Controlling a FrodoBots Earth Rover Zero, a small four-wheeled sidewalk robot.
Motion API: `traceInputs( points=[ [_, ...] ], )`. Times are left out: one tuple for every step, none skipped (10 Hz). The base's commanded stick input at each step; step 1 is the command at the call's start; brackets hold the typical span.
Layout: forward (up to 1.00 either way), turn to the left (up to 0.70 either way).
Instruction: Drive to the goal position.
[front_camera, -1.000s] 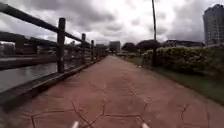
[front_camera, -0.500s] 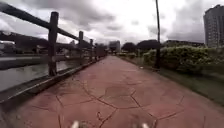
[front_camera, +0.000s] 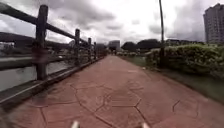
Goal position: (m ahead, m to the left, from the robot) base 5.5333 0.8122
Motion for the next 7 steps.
traceInputs(
  points=[
    [0.70,0.00],
    [0.70,0.00],
    [0.70,0.00],
    [0.70,0.00],
    [0.70,0.00],
    [0.70,0.00],
    [0.70,0.00]
  ],
)
